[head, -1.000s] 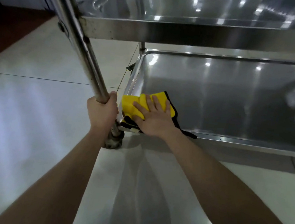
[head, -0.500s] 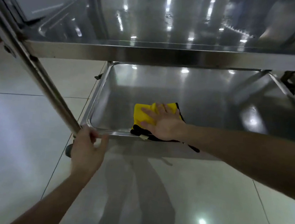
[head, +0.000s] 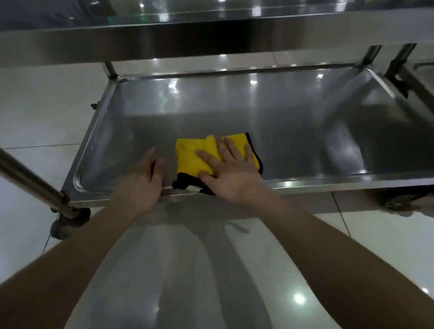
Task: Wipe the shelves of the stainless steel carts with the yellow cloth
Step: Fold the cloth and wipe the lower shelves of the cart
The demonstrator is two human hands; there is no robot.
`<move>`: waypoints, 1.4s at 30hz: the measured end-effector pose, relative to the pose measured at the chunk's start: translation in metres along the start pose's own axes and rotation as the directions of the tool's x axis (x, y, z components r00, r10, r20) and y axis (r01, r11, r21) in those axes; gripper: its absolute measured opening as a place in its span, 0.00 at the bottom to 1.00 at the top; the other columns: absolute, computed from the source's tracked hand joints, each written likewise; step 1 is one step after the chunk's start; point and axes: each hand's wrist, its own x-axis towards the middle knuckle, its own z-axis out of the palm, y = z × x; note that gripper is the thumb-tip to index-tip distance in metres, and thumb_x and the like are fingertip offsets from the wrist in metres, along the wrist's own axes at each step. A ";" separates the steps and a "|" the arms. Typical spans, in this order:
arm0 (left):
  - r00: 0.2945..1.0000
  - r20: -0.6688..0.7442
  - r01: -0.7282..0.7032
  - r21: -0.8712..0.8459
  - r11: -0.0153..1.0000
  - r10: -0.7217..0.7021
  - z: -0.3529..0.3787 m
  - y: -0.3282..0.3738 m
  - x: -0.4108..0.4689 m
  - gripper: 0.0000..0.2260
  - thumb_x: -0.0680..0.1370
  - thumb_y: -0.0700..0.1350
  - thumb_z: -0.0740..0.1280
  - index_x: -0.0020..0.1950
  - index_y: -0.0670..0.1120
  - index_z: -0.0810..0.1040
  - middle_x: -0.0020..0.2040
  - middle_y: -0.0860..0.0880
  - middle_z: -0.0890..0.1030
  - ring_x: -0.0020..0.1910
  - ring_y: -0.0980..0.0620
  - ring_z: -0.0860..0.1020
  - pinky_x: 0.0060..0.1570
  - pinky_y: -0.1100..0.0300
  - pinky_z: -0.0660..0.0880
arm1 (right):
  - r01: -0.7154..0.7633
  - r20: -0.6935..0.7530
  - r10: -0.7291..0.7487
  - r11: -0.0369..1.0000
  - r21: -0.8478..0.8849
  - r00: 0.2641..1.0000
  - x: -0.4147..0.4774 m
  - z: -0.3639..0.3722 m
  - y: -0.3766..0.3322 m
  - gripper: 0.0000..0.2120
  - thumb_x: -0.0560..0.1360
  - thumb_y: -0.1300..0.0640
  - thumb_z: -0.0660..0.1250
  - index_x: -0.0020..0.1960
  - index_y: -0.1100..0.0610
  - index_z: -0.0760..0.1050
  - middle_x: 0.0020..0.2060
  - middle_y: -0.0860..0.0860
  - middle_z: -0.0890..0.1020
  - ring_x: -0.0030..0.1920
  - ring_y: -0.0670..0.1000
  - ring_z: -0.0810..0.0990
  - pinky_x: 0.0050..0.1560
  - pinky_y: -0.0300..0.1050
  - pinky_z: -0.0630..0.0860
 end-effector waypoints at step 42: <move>0.914 -0.268 -0.183 0.396 0.900 0.303 0.060 0.043 0.027 0.24 0.83 0.55 0.55 0.72 0.44 0.79 0.72 0.41 0.78 0.70 0.36 0.75 0.70 0.42 0.71 | -0.571 -0.146 0.571 0.819 0.047 0.808 0.019 -0.055 0.212 0.34 0.82 0.29 0.46 0.86 0.36 0.49 0.88 0.56 0.47 0.86 0.62 0.44 0.78 0.79 0.39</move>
